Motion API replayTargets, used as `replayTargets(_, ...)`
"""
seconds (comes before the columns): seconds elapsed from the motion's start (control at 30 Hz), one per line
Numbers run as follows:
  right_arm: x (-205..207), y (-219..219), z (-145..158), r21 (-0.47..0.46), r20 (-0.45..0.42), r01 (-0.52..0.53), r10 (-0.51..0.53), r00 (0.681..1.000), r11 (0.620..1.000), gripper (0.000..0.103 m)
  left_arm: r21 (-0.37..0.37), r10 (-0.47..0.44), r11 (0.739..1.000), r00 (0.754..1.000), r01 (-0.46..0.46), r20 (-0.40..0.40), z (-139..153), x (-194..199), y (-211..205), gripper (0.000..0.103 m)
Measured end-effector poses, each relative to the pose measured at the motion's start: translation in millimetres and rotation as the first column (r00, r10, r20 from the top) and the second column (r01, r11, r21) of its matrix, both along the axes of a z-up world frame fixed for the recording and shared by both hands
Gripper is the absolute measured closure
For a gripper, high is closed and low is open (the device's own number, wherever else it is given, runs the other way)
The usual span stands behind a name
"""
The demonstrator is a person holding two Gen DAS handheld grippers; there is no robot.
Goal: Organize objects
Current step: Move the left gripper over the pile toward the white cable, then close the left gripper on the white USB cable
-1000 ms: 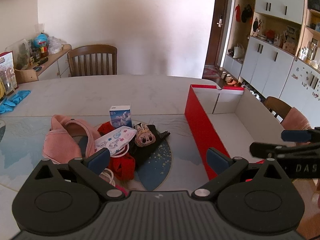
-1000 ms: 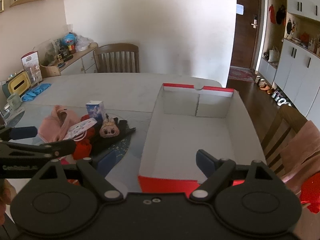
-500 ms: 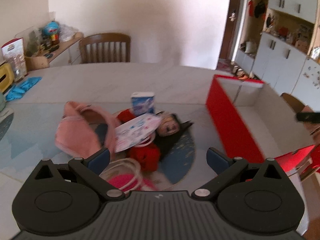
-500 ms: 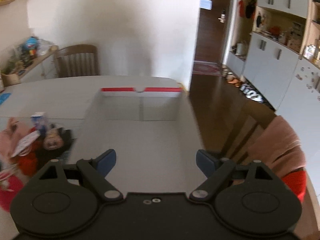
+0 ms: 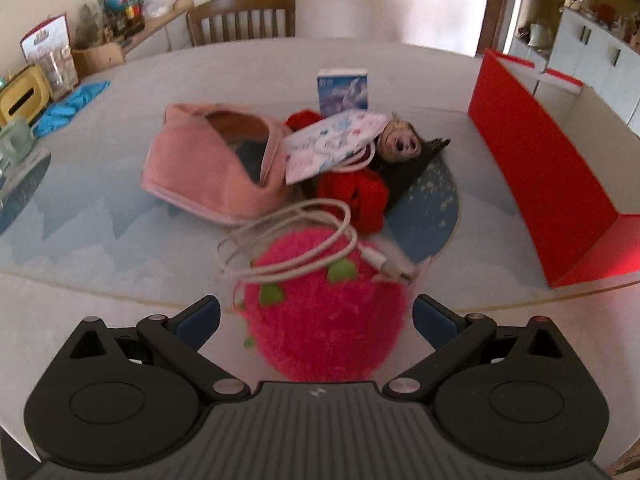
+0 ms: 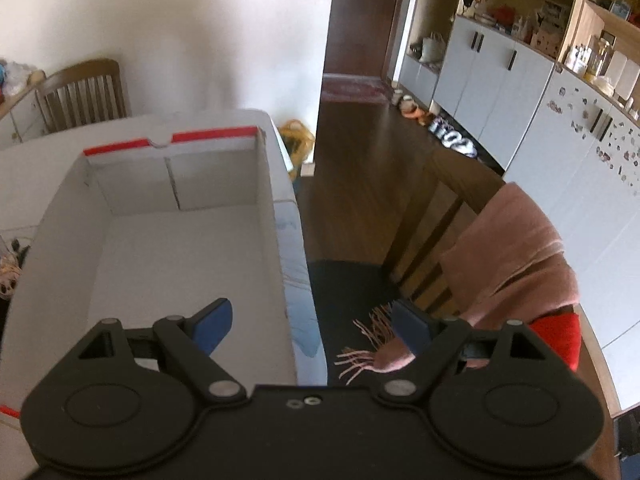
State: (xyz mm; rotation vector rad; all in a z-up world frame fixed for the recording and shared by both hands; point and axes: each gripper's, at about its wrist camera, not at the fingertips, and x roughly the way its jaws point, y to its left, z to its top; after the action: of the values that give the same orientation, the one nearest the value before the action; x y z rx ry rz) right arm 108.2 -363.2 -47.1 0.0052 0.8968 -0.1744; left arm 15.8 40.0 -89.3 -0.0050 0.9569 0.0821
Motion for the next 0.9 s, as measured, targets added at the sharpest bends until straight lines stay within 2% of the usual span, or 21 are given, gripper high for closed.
replayTargets(0.2, 5.2, 1.6, -7.1, 0.005, -0.02, -0.028, 0.028, 0.999, 1.0, 0.016, -0.006, 0.024, 1.0, 0.999, -0.024, 0.04, 15.3, 3.4, 4.3, 0.001)
replayTargets(0.37, 10.1, 3.2, -11.8, 0.006, -0.037, -0.057, 0.057, 0.998, 0.998, 0.017, 0.002, -0.018, 1.0, 0.998, 0.018, 0.056, 29.3, 26.0, -6.8, 0.001)
replayTargets(0.47, 12.5, 4.1, -14.5, 0.009, -0.047, -0.07, 0.07, 0.996, 0.998, 0.018, 0.021, -0.027, 0.999, 0.999, 0.026, 0.022, 24.5, 45.7, -13.4, 0.002)
replayTargets(0.5, 13.0, 4.3, -15.6, 0.011, -0.051, -0.073, 0.074, 0.996, 0.997, 0.018, 0.033, -0.015, 0.999, 1.0, 0.015, 0.003, 20.9, 51.6, -13.5, 0.005)
replayTargets(0.57, 13.7, 5.8, -17.5, 0.015, -0.059, -0.085, 0.086, 0.995, 0.996, 0.018, 0.025, 0.008, 1.0, 0.999, -0.007, -0.039, 12.9, 63.0, -9.8, 0.024)
replayTargets(0.73, 14.1, 8.0, -20.4, 0.023, -0.065, -0.109, 0.111, 0.992, 0.994, 0.018, 0.037, 0.056, 0.998, 0.987, -0.051, -0.149, -3.9, 83.5, -0.1, 0.045)
replayTargets(0.8, 14.2, 8.6, -21.1, 0.023, -0.066, -0.118, 0.119, 0.991, 0.993, 0.018, 0.01, 0.067, 0.998, 0.982, -0.066, -0.175, -7.4, 87.6, 5.2, 0.05)
replayTargets(0.87, 14.4, 8.7, -22.1, 0.022, -0.069, -0.124, 0.125, 0.99, 0.992, 0.019, -0.021, 0.07, 0.997, 0.979, -0.076, -0.192, -9.2, 90.9, 9.1, 0.06)
replayTargets(0.9, 14.5, 8.5, -22.7, 0.023, -0.071, -0.126, 0.127, 0.989, 0.992, 0.019, -0.029, 0.071, 0.997, 0.978, -0.078, -0.196, -9.5, 92.6, 9.7, 0.061)
